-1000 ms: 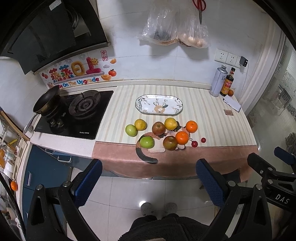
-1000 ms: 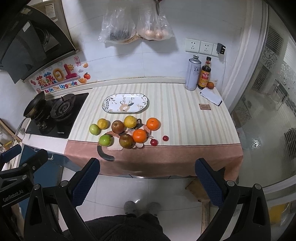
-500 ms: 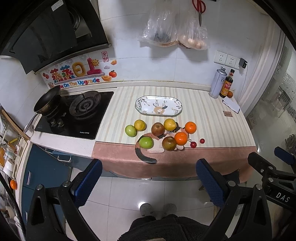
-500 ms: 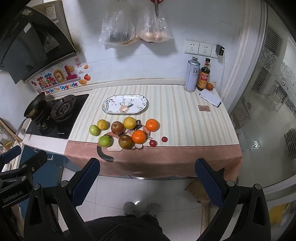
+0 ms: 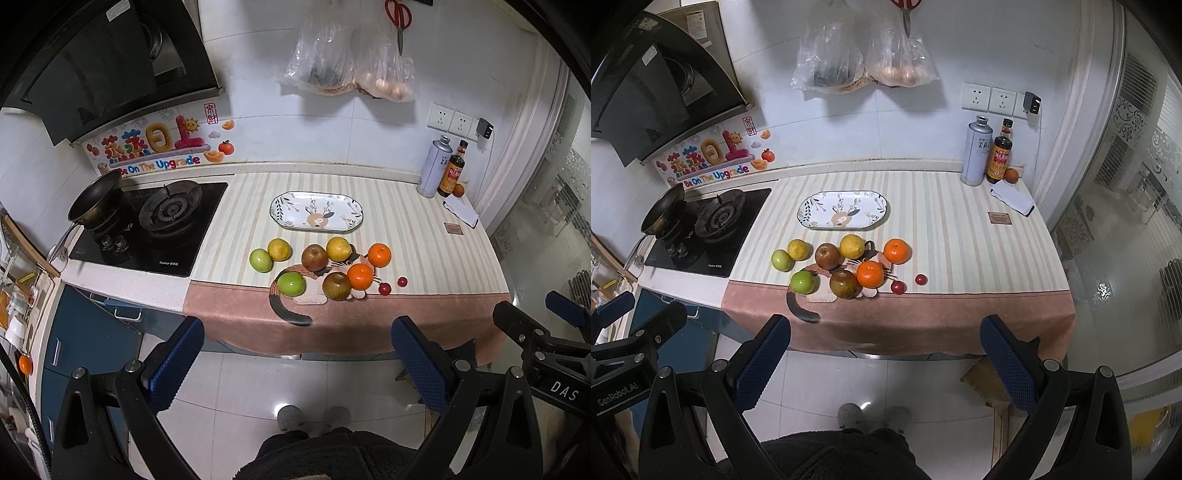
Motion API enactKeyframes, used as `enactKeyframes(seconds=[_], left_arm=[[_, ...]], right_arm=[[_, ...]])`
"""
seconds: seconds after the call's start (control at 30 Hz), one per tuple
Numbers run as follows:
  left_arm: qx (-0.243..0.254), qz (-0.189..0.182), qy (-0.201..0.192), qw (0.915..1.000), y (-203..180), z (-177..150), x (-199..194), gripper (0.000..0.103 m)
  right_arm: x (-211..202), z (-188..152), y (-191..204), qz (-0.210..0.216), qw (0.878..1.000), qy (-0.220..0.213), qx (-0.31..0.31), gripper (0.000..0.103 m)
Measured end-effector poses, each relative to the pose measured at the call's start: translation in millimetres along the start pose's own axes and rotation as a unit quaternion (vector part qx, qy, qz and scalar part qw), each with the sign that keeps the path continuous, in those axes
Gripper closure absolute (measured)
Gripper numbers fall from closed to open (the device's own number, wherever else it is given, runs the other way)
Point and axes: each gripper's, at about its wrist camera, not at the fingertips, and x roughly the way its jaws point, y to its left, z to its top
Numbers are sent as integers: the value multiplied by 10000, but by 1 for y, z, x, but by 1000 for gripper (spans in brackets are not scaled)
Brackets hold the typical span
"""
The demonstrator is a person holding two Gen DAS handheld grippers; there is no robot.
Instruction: Organize fruits
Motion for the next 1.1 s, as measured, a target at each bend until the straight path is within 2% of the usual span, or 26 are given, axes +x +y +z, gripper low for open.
enactKeyframes(seconds=[0.6,0.8,0.97,1.1], left_arm=[[-69,47,-54,10000,-3,3,-3,0],[-189,317,-216,9991,-8,19,16,0],[-396,730,-271,9962,1,28,58,0],[-543,1125,-143,9921,18,39,98,0]], right_arm=[[5,5,-12,148,9997,-89,159,0],[39,18,-27,635,9974,-164,295,0],[86,32,-25,858,9962,-77,147,0],[135,44,-17,924,9956,140,98,0]])
